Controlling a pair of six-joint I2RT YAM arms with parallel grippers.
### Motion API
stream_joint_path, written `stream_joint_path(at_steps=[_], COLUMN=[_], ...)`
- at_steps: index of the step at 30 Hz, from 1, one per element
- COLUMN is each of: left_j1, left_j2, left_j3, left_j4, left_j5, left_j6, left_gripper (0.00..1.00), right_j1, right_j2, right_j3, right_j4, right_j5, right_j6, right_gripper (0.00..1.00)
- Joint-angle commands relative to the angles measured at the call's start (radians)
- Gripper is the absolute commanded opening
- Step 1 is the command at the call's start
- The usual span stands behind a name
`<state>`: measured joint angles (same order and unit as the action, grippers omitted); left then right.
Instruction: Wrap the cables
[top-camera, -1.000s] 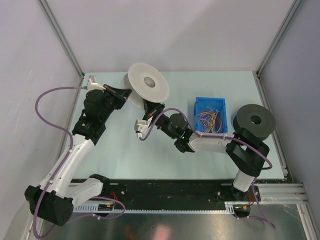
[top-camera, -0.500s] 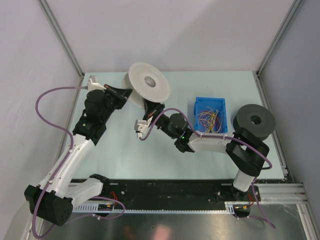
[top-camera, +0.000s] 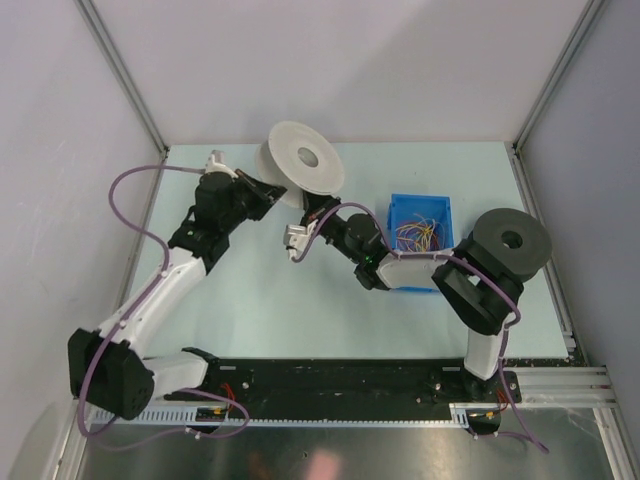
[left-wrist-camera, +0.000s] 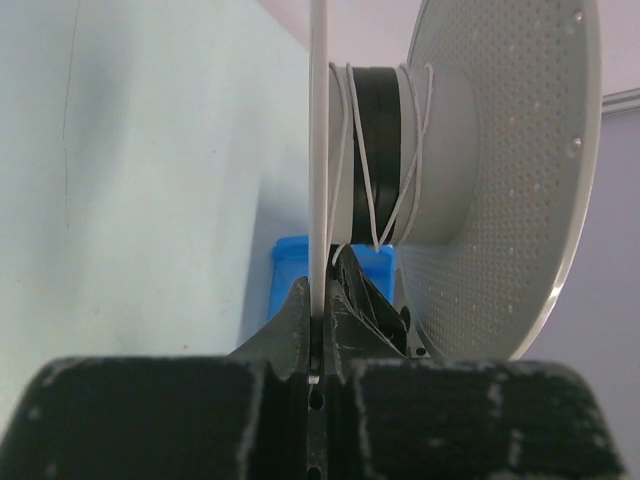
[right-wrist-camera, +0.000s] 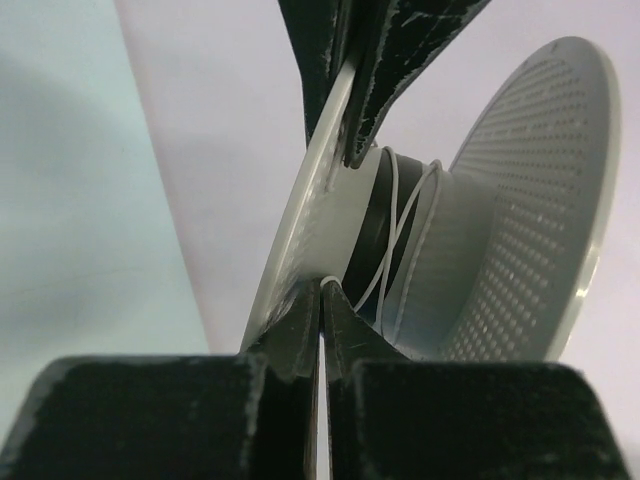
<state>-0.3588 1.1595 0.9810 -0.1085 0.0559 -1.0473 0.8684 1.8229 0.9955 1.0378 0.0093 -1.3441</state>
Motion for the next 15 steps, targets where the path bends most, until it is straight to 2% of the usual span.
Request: stream_joint_path(at_steps=[1, 7, 15], left_j1=[0.002, 0.038, 0.067], left_j2=[0.085, 0.238, 0.486], left_j3=[0.036, 0.039, 0.112], left_j4=[0.052, 0.24, 0.383], left_j5=[0.191, 0.234, 0.311], left_j6=[0.01, 0.02, 0.044], left_gripper=[0.0, 0.0, 0.0], right_j1=[-0.043, -0.119, -0.203], right_j2=[0.061, 0.214, 0.437], right_j3=[0.078, 0.154, 0.323], right_j4=[0.21, 0.264, 0.293], right_j5=[-0.115, -0.155, -0.17], right_j6=[-0.043, -0.068, -0.122], right_gripper=[0.0, 0.0, 0.0])
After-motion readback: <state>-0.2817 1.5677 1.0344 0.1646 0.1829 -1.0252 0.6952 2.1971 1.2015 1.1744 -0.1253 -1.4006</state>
